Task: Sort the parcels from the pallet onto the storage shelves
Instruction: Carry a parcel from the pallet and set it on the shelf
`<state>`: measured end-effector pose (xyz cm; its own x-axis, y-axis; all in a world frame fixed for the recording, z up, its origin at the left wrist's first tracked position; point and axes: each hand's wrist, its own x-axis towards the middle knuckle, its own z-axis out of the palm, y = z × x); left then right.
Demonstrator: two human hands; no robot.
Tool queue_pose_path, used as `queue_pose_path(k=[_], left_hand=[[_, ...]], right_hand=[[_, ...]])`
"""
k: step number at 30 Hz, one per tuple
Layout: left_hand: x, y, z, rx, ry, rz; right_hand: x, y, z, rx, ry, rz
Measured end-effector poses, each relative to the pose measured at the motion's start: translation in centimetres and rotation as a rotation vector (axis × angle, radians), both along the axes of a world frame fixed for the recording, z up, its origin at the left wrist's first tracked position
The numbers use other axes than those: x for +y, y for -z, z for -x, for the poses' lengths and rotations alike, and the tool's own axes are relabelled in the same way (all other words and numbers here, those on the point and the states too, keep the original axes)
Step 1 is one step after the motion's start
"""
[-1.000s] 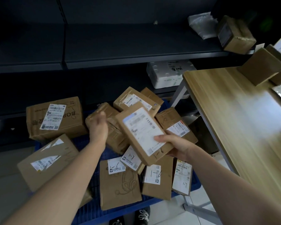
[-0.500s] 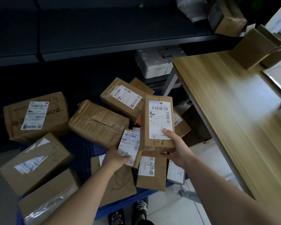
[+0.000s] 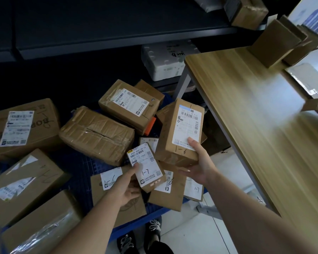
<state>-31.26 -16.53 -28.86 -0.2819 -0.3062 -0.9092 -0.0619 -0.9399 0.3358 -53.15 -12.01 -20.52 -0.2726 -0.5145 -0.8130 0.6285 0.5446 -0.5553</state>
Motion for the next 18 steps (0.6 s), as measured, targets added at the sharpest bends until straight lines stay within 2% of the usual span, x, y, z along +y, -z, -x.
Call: queue_pose_path(k=[6, 13, 18], left_hand=[[0.1, 0.3, 1.0, 0.086, -0.136, -0.068], [0.2, 0.5, 1.6, 0.129, -0.156, -0.098], [0.7, -0.6, 1.0, 0.071, -0.107, -0.024]], right_hand=[[0.7, 1.5, 0.5, 0.023, 0.053, -0.038], [0.7, 2.8, 0.7, 0.135, -0.110, -0.153], [1.5, 2.6, 0.2, 0.201, -0.226, -0.193]])
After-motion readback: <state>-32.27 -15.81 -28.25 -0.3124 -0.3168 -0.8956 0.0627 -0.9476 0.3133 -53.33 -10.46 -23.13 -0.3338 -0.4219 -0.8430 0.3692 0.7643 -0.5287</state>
